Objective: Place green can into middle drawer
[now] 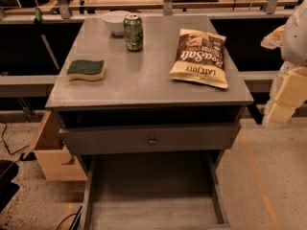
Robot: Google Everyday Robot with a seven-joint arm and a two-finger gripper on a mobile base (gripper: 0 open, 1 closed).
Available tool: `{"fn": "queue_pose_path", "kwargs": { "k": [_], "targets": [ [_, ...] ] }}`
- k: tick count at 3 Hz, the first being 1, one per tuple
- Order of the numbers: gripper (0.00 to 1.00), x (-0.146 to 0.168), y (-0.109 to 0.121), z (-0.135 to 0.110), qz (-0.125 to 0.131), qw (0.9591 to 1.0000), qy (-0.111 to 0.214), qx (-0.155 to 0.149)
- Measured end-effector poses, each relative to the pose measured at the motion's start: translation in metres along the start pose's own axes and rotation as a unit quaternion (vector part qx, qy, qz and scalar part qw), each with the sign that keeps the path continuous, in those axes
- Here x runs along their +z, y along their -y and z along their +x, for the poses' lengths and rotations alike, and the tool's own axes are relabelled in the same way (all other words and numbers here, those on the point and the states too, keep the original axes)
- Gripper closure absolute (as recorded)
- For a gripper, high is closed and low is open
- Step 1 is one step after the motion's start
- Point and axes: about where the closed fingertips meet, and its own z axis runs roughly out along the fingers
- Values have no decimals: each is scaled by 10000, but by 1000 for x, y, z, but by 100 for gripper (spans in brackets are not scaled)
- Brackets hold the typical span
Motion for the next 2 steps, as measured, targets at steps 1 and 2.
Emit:
{"fn": "queue_pose_path", "kwargs": {
  "k": [1, 2],
  "targets": [
    [0, -2, 1, -1, 60, 10000, 22, -10],
    [0, -3, 25, -10, 399, 9986, 352, 25]
  ]
}}
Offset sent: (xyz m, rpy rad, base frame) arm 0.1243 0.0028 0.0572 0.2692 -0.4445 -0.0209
